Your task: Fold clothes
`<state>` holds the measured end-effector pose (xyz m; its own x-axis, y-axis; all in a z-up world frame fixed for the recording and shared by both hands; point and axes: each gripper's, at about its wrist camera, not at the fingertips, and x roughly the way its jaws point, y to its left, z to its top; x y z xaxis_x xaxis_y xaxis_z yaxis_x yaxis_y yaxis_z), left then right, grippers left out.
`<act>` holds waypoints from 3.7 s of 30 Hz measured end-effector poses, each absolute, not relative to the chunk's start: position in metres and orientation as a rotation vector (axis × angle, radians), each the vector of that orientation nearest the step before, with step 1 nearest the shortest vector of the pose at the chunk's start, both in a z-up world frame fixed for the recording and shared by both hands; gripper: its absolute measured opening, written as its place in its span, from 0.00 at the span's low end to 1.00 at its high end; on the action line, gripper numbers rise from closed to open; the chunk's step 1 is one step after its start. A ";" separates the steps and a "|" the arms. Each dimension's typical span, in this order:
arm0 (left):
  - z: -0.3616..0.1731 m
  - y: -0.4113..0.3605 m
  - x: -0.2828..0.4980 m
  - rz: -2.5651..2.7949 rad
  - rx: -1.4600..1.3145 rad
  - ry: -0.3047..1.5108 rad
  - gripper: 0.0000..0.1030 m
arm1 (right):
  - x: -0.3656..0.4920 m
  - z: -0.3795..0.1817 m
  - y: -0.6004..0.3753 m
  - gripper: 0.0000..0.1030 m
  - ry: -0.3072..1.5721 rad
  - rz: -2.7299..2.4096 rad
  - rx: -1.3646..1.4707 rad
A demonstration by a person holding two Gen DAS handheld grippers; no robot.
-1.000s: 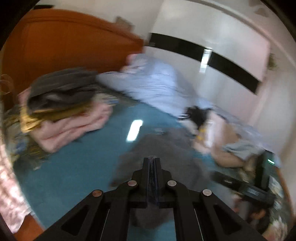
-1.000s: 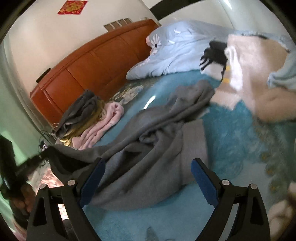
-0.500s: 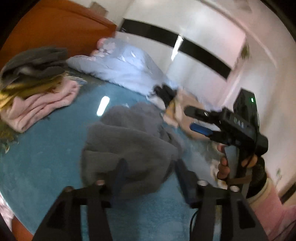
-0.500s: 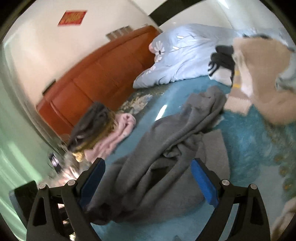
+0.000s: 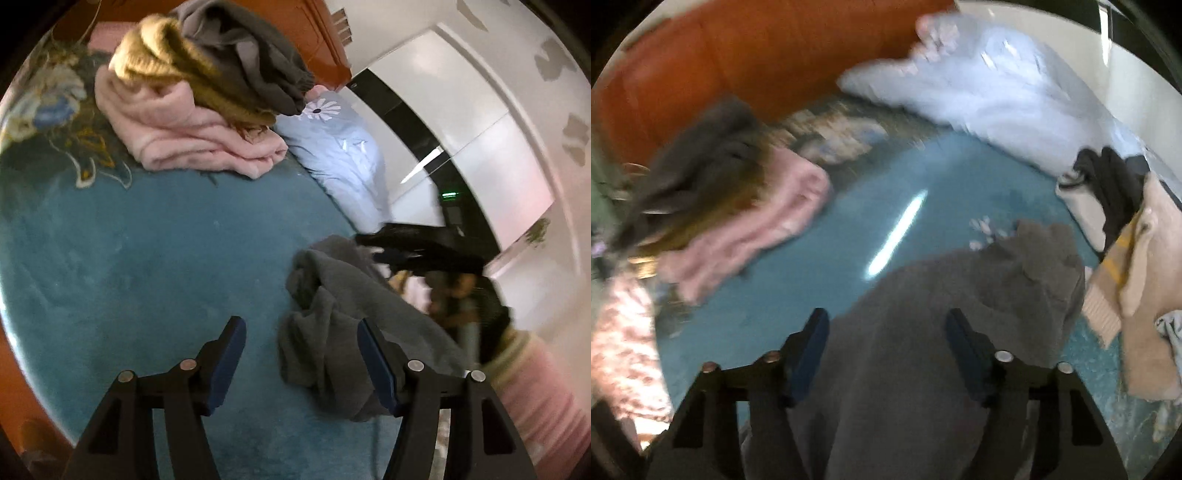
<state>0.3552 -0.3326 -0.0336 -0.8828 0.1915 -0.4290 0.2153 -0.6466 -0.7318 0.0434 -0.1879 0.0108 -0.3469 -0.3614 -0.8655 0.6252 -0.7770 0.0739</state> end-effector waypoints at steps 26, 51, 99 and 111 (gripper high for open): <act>-0.043 -0.335 0.371 -2.745 0.688 1.410 0.65 | 0.108 0.172 0.034 0.01 -0.066 -2.631 0.977; -0.010 -0.160 0.221 -2.872 1.421 1.265 0.65 | 0.205 -0.022 0.374 0.02 -0.668 -2.864 1.466; 0.000 -0.235 0.320 -2.771 1.043 0.903 0.26 | 0.128 -0.056 0.364 0.08 -1.222 -2.481 1.297; -0.009 -0.252 0.329 -2.742 1.049 1.034 0.49 | 0.224 0.029 0.440 0.05 -1.173 -2.988 0.906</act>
<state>0.3291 -0.2516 -0.0090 -0.7724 0.1984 -0.6033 0.2493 -0.7790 -0.5753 0.2236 0.4399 0.0290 -0.8350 -0.0165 -0.5500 -0.3621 -0.7361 0.5719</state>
